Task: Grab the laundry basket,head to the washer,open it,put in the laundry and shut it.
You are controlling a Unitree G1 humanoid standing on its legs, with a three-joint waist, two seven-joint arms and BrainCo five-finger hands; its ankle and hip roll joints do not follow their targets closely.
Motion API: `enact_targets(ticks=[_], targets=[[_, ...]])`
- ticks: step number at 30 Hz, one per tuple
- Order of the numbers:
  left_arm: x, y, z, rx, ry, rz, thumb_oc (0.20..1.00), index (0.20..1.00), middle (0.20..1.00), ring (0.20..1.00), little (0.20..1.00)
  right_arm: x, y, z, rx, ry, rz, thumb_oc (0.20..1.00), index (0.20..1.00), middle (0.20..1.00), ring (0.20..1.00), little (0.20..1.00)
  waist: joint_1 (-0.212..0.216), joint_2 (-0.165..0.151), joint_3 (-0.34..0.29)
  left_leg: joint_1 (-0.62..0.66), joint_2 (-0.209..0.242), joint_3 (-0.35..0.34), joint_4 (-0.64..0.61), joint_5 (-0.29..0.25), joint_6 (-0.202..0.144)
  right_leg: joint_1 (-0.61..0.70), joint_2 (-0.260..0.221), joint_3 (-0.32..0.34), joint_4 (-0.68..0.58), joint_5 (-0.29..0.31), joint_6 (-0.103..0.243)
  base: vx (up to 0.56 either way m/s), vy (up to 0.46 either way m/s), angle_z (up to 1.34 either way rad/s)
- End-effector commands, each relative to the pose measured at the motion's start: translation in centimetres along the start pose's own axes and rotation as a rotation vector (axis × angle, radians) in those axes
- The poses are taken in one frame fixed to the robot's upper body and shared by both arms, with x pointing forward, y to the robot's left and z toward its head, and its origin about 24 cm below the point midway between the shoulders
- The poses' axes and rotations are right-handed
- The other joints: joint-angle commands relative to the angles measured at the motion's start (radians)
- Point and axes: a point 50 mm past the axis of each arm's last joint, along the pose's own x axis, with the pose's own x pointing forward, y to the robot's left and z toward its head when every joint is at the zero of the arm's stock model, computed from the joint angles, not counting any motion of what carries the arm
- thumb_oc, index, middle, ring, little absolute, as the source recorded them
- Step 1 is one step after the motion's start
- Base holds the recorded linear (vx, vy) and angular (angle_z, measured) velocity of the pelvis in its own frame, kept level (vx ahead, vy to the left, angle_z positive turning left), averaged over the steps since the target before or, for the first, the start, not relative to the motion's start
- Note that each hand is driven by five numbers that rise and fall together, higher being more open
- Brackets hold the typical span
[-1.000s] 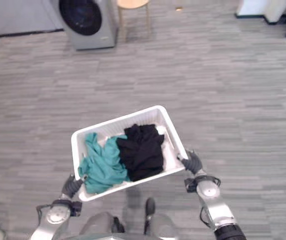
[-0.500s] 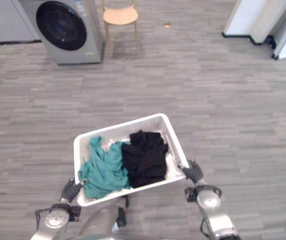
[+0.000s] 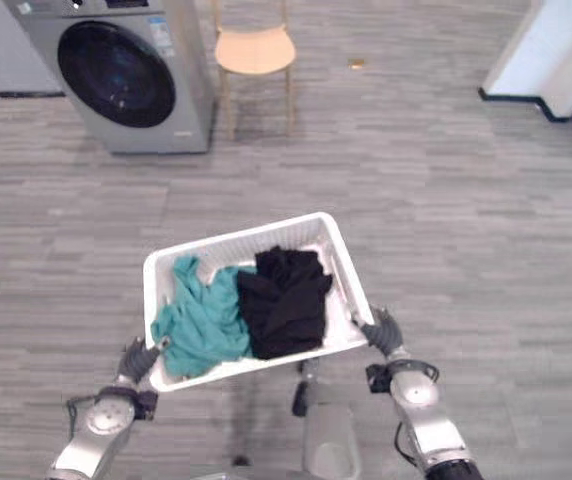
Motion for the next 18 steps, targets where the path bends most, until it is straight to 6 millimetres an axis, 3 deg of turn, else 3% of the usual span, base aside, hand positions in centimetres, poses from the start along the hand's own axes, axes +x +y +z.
enact_targets(ticks=[1, 3, 4, 7, 8, 9, 11, 13, 14, 16, 17, 18], targets=[[0.6, 1.6, 5.5, -0.039, -0.274, 0.036, 0.200, 0.200, 0.200, 0.200, 0.200, 0.2, -0.2, 4.0, 0.066, -0.224, 0.055, 0.200, 0.200, 0.200, 0.200, 0.200, -0.014, -0.006, -0.020, -0.118, 0.003, -0.046, 0.124, -0.052, 0.007, 0.164, -0.004, 0.042, -0.054, 0.147, 0.104, 0.70, -0.272, 0.74], [0.7, 1.1, 5.5, -0.041, -0.276, 0.024, 0.200, 0.200, 0.200, 0.200, 0.200, 0.0, -0.3, 3.9, 0.063, -0.222, 0.059, 0.200, 0.200, 0.200, 0.200, 0.200, -0.018, 0.002, -0.032, -0.111, 0.010, -0.061, 0.154, -0.053, -0.008, 0.179, -0.006, 0.051, -0.038, 0.152, 0.094, 0.52, -0.257, 0.65], [0.9, 0.6, 5.9, -0.053, -0.290, 0.011, 0.200, 0.200, 0.200, 0.200, 0.200, 0.0, -0.8, 3.6, 0.060, -0.211, 0.038, 0.200, 0.200, 0.200, 0.200, 0.200, -0.028, 0.023, -0.040, -0.129, 0.058, -0.075, 0.273, 0.013, -0.055, 0.201, 0.006, 0.050, -0.005, 0.148, 0.066, 0.41, -0.290, 0.68], [0.8, 0.5, 5.7, -0.077, -0.278, 0.011, 0.200, 0.200, 0.200, 0.200, 0.200, 0.1, -1.6, 3.5, 0.037, -0.200, 0.017, 0.200, 0.200, 0.200, 0.200, 0.200, -0.016, 0.021, -0.039, -0.238, 0.117, -0.072, 0.533, 0.193, -0.106, 0.289, 0.016, 0.017, -0.022, 0.103, 0.019, 0.36, -0.280, 0.51], [0.8, 0.5, 5.7, -0.076, -0.278, 0.011, 0.200, 0.200, 0.200, 0.200, 0.200, 0.1, -1.6, 3.5, 0.037, -0.200, 0.017, 0.200, 0.200, 0.200, 0.200, 0.200, -0.016, 0.021, -0.039, -0.239, 0.117, -0.072, 0.533, 0.193, -0.106, 0.288, 0.015, 0.017, -0.022, 0.103, 0.019, 0.33, -0.204, -0.13], [0.8, 0.5, 5.6, -0.102, -0.270, 0.007, 0.200, 0.200, 0.200, 0.200, 0.200, 0.1, -1.7, 3.4, 0.024, -0.191, 0.018, 0.200, 0.200, 0.200, 0.200, 0.200, -0.002, 0.012, -0.039, -0.289, 0.134, -0.018, 0.543, 0.190, -0.083, 0.338, 0.017, 0.003, -0.042, 0.070, 0.005, 0.37, -0.162, -0.22], [0.8, 0.4, 5.4, -0.116, -0.262, 0.007, 0.200, 0.200, 0.200, 0.200, 0.200, 0.2, -2.0, 3.6, 0.010, -0.193, 0.007, 0.200, 0.200, 0.200, 0.200, 0.200, 0.018, 0.010, -0.036, -0.352, 0.136, 0.025, 0.497, 0.135, -0.060, 0.391, 0.024, 0.005, -0.069, 0.050, 0.010, 0.41, -0.123, 0.03], [0.7, 0.3, 5.3, -0.114, -0.257, 0.006, 0.200, 0.200, 0.200, 0.200, 0.200, 0.1, -2.1, 3.5, 0.008, -0.190, 0.001, 0.200, 0.200, 0.200, 0.200, 0.200, 0.033, 0.006, -0.032, -0.400, 0.133, 0.042, 0.403, 0.118, -0.047, 0.423, 0.021, 0.003, -0.082, 0.032, 0.021, 0.30, -0.018, -0.21], [0.6, 0.1, 5.2, -0.115, -0.252, 0.001, 0.200, 0.200, 0.200, 0.200, 0.200, 0.1, -2.1, 3.4, 0.010, -0.187, -0.001, 0.200, 0.200, 0.200, 0.200, 0.200, 0.040, 0.007, -0.030, -0.425, 0.136, 0.047, 0.330, 0.139, -0.048, 0.445, 0.025, 0.007, -0.088, 0.023, 0.024, 0.33, 0.006, -0.58], [0.6, 0.1, 5.2, -0.122, -0.251, 0.005, 0.200, 0.200, 0.200, 0.200, 0.200, 0.0, -2.1, 3.3, 0.012, -0.184, -0.008, 0.200, 0.200, 0.200, 0.200, 0.200, 0.053, 0.021, -0.023, -0.454, 0.149, 0.031, 0.163, 0.248, -0.073, 0.485, 0.049, 0.010, -0.099, -0.002, 0.026, 0.38, 0.022, -0.46], [0.6, 0.1, 5.2, -0.126, -0.251, 0.006, 0.200, 0.200, 0.200, 0.200, 0.200, 0.0, -2.1, 3.2, 0.015, -0.183, -0.010, 0.200, 0.200, 0.200, 0.200, 0.200, 0.060, 0.026, -0.022, -0.482, 0.161, 0.028, 0.109, 0.277, -0.077, 0.499, 0.061, 0.016, -0.100, -0.014, 0.023, 0.56, 0.033, -0.34], [0.6, -0.1, 5.2, -0.127, -0.249, 0.003, 0.200, 0.200, 0.200, 0.200, 0.200, -0.1, -2.1, 3.1, 0.012, -0.181, -0.018, 0.200, 0.200, 0.200, 0.200, 0.200, 0.068, 0.024, -0.012, -0.504, 0.168, 0.020, 0.006, 0.320, -0.086, 0.543, 0.070, 0.021, -0.084, -0.060, 0.020, 0.60, 0.070, -0.36]])
